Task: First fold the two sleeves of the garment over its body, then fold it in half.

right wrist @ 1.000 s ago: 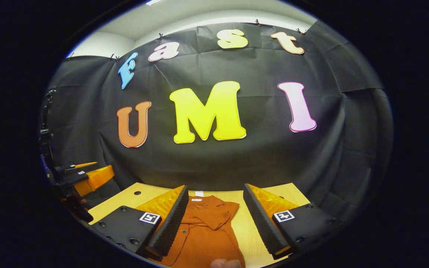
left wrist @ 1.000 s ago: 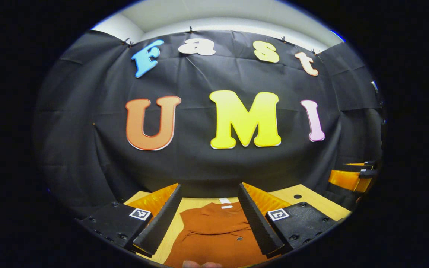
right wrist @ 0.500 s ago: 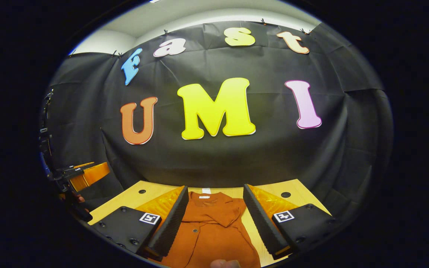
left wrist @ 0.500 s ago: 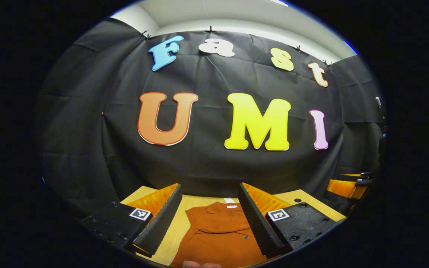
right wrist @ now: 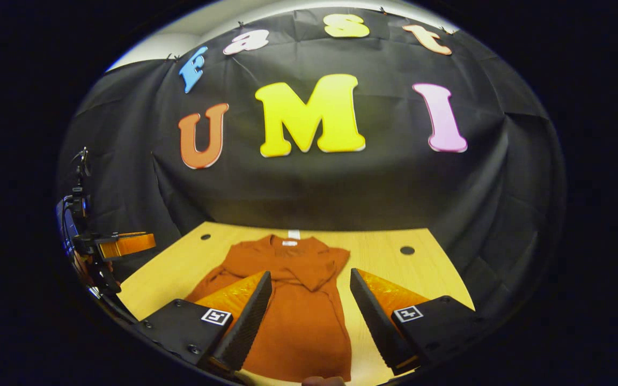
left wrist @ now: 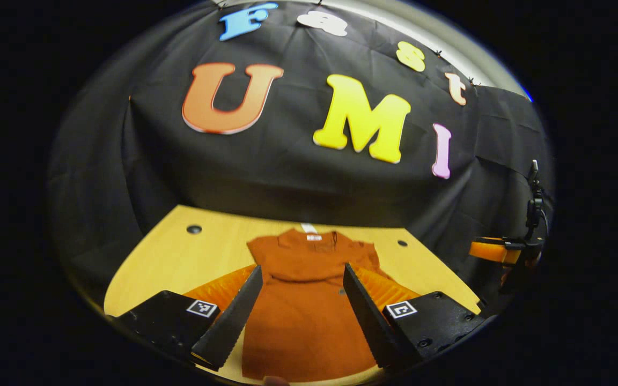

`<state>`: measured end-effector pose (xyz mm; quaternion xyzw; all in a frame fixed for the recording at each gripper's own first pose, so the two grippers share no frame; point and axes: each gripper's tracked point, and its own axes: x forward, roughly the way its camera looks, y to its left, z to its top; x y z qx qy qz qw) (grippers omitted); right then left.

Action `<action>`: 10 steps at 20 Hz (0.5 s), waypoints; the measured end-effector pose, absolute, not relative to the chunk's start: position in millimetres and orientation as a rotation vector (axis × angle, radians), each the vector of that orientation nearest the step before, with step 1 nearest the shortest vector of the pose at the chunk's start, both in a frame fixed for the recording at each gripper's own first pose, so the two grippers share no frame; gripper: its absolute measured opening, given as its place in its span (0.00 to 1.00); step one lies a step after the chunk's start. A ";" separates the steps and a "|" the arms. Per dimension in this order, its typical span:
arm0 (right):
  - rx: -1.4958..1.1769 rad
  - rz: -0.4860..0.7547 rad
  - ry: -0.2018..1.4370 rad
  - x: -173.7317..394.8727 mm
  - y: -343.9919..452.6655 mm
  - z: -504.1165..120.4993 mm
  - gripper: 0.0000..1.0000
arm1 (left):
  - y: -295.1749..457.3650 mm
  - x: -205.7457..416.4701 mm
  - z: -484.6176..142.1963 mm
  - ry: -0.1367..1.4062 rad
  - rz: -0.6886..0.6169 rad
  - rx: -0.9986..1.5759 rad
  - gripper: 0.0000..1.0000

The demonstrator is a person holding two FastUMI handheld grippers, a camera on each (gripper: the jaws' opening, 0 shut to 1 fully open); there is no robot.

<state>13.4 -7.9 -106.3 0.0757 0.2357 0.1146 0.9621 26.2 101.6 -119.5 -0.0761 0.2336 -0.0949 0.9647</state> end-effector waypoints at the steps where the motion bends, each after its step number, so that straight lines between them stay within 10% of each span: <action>1: 0.173 0.221 0.519 5.0 -20.3 -120.5 0.94 | 110.8 11.7 -143.9 0.557 -0.201 -0.186 0.99; 10: 0.230 0.076 0.904 -87.2 -90.6 -272.4 0.95 | 159.5 -119.7 -285.6 1.055 -0.122 -0.270 0.99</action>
